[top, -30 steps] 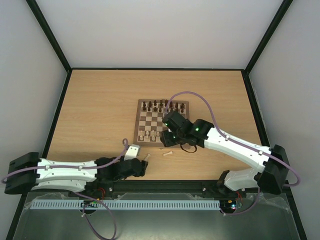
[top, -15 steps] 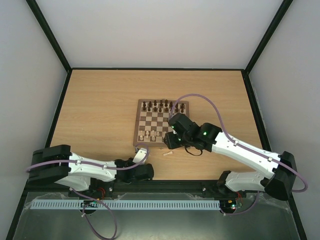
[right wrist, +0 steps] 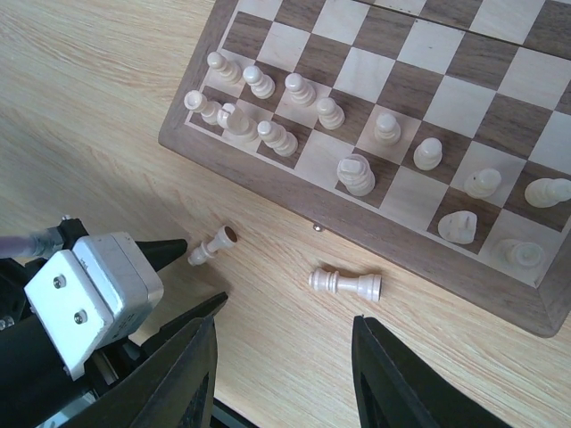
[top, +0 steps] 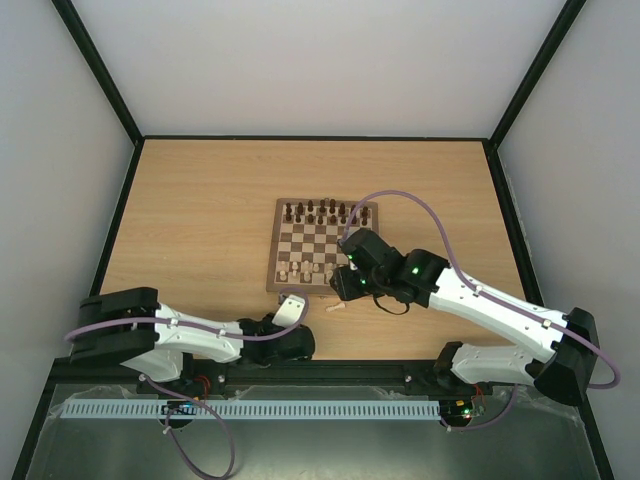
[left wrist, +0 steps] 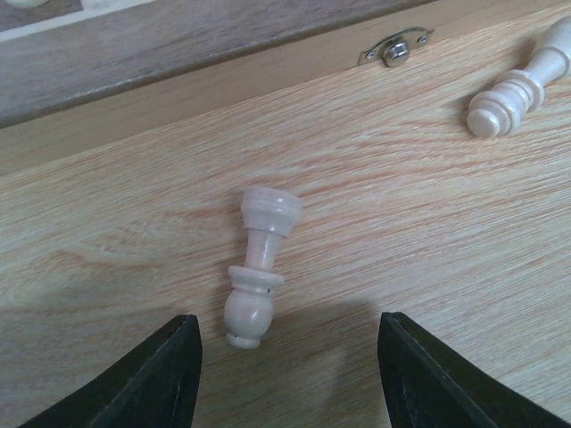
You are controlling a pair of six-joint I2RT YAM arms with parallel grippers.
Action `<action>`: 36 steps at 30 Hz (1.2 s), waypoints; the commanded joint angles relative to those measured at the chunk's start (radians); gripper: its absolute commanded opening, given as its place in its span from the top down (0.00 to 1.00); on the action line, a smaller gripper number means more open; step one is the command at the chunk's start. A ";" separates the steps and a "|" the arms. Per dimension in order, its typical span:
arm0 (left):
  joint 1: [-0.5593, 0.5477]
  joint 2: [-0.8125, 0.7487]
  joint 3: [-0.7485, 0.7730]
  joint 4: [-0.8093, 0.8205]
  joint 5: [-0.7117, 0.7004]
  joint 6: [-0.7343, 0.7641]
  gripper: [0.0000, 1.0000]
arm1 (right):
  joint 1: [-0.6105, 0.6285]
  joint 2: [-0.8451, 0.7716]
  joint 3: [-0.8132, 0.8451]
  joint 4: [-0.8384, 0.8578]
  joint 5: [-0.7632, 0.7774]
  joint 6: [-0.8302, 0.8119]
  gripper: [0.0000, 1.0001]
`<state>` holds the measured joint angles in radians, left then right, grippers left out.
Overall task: Set up the chess pieces on the board
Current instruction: Pick up the chess piece at the center of the board.
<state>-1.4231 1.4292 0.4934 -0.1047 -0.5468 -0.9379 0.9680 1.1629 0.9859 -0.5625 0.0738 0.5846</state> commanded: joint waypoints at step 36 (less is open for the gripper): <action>0.067 -0.235 -0.039 -0.063 0.168 0.076 0.91 | -0.005 0.002 -0.010 -0.014 0.009 0.015 0.58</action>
<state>-1.3430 1.3125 0.4492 -0.0734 -0.4335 -0.8505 0.9680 1.1633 0.9840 -0.5621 0.0757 0.5919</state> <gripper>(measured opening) 0.154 0.423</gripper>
